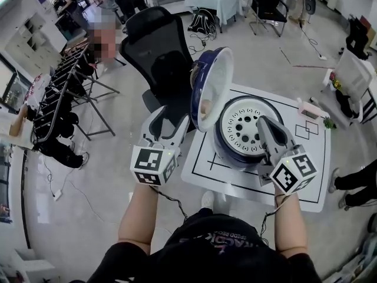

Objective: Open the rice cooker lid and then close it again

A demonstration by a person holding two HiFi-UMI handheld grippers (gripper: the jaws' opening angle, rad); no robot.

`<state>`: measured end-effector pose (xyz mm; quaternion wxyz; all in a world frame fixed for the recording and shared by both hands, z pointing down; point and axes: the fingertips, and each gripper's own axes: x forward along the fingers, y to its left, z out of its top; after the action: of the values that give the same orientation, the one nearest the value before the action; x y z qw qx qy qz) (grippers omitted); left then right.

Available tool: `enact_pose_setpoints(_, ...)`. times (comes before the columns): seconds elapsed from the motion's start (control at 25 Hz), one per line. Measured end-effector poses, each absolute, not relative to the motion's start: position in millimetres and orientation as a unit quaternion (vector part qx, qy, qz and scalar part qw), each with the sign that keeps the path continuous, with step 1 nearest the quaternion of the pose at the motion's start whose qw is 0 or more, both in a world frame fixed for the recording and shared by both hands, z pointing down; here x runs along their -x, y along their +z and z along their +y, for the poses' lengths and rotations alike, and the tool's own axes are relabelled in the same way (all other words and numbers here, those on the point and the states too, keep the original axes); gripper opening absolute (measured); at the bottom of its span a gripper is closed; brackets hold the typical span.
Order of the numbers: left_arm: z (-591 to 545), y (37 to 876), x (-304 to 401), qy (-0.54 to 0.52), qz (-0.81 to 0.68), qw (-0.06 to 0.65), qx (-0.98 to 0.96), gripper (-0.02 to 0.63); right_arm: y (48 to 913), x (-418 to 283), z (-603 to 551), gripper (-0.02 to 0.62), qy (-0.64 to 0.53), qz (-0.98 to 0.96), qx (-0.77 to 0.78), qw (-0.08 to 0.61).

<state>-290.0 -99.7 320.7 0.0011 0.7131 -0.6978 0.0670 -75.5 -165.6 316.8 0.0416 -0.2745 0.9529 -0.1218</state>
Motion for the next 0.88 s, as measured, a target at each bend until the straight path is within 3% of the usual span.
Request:
enact_pose_setpoints(0.16,-65,311,275,0.054,-0.716,0.002,-0.696,0.246,314,48,-141,0.002,-0.118,0.957,0.26,0.047)
enact_pose_setpoints(0.88,28,335,82,0.047,-0.672,0.033,-0.738,0.25,320,-58,-55,0.002,-0.122,0.964,0.23,0.052)
